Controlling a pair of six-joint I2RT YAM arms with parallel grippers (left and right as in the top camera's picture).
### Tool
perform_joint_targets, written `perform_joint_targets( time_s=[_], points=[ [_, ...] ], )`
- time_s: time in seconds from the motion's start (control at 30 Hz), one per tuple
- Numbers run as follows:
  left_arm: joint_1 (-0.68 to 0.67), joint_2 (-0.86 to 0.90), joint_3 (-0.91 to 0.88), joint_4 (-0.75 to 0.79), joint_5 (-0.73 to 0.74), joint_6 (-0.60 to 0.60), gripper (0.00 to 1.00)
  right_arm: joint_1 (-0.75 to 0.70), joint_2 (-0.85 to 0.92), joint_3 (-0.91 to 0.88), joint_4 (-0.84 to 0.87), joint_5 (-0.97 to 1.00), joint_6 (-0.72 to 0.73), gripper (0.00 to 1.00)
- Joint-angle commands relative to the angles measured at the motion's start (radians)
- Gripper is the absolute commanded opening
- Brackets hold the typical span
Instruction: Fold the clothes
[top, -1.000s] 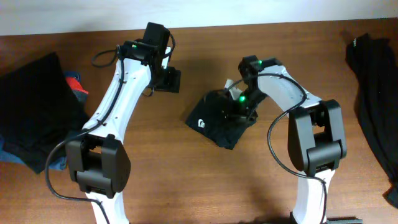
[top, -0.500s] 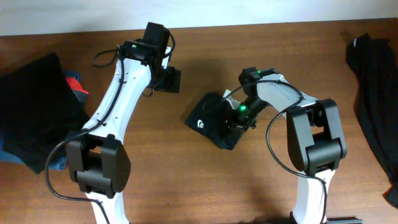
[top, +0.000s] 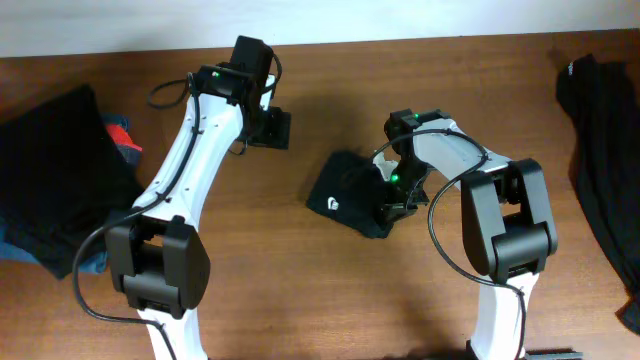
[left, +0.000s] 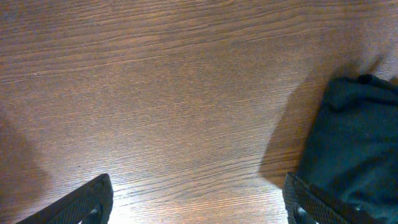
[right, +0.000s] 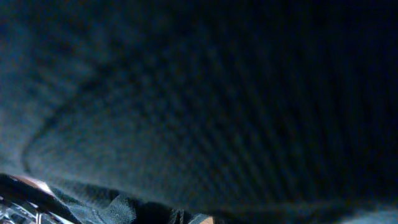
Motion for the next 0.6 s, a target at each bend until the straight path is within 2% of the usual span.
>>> perform_joint_targets(
  time_s=[0.0, 0.17, 0.33, 0.43, 0.57],
  points=[
    [0.009, 0.007, 0.006, -0.001, -0.011, 0.016, 0.87, -0.001, -0.01, -0.006, 0.011, 0.085, 0.008, 0.22],
    [0.008, 0.007, 0.006, -0.001, -0.011, 0.016, 0.87, -0.002, -0.014, 0.025, -0.01, 0.071, -0.019, 0.21],
    [0.009, 0.007, 0.006, 0.0, -0.011, 0.016, 0.87, -0.002, -0.109, 0.253, -0.149, 0.111, -0.053, 0.22],
    [0.01, 0.007, 0.006, 0.0, -0.011, 0.016, 0.87, -0.002, -0.138, 0.397, -0.183, 0.129, -0.072, 0.32],
    [0.01, 0.007, 0.006, 0.003, -0.01, 0.016, 0.87, -0.001, -0.126, 0.389, -0.129, 0.15, -0.071, 0.33]
  ],
)
